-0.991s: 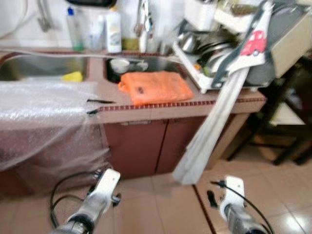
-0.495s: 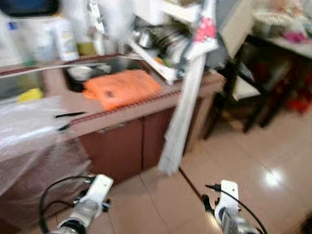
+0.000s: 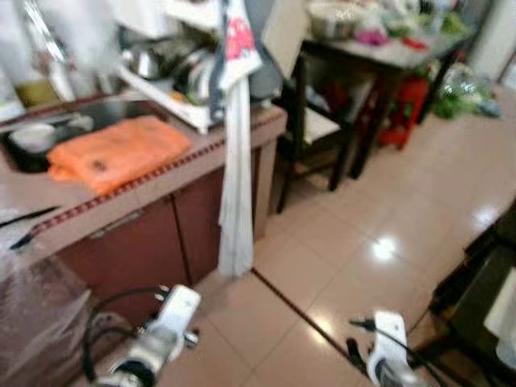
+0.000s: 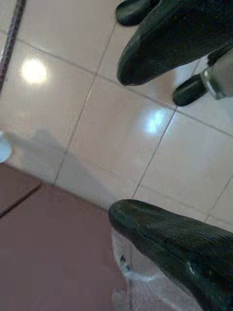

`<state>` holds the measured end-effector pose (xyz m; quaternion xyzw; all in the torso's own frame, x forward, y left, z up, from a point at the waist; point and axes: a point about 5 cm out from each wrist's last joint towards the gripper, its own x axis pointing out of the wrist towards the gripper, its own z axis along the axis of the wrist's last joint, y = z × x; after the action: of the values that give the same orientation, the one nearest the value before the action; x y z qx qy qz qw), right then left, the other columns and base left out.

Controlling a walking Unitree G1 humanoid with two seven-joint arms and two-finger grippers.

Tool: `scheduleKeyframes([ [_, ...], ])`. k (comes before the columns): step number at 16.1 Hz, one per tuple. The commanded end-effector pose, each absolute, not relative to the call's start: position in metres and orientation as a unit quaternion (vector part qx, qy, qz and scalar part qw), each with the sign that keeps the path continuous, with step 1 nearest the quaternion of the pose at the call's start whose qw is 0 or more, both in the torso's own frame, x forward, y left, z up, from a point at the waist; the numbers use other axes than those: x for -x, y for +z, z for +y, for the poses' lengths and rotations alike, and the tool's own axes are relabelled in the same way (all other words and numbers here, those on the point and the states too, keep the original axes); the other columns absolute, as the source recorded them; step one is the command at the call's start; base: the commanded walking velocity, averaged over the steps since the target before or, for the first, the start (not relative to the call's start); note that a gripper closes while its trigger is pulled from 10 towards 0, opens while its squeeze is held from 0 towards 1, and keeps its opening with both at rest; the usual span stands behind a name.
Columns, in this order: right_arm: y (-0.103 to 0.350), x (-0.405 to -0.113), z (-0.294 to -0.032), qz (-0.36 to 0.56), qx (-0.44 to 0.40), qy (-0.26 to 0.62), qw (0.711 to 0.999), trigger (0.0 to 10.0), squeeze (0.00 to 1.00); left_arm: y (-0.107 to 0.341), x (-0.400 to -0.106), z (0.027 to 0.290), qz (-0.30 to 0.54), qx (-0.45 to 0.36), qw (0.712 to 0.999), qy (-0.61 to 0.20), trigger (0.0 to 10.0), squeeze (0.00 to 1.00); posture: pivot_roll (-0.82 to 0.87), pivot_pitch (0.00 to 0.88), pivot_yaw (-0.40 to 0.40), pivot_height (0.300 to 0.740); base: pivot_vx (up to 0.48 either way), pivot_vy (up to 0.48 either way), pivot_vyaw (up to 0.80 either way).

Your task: Kitchen organization

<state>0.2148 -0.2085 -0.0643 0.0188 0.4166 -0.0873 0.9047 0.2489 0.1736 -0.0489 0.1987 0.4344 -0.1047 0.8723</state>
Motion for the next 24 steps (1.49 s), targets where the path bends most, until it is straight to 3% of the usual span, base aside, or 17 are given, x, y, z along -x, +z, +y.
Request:
scheduleKeyframes([
  [1,-0.062,-0.219,-0.207,0.408,-0.01,-0.079,0.909,10.0,0.0,-0.05,-0.246,0.183,0.445,-0.213,0.864,-0.099,10.0,0.0,-0.05,0.0,-0.031,0.74,0.0,0.0,0.0],
  [9,-0.073,-0.198,-0.211,0.435,0.008,-0.077,0.897,10.0,0.0,-0.051,-0.244,0.188,0.45,-0.228,0.858,-0.098,10.0,0.0,-0.04,0.0,-0.022,0.74,0.0,0.0,0.0],
  [14,-0.069,-0.204,-0.211,0.421,-0.01,-0.075,0.904,10.0,0.0,-0.052,-0.24,0.199,0.446,-0.295,0.842,-0.072,10.0,0.0,-0.01,0.0,-0.025,0.74,0.0,0.0,0.0],
  [24,-0.072,-0.202,-0.202,0.431,-0.001,-0.054,0.901,10.0,0.0,-0.057,-0.229,0.207,0.45,-0.26,0.854,-0.029,10.0,0.0,0.04,0.0,-0.03,0.74,0.0,0.0,0.0],
])
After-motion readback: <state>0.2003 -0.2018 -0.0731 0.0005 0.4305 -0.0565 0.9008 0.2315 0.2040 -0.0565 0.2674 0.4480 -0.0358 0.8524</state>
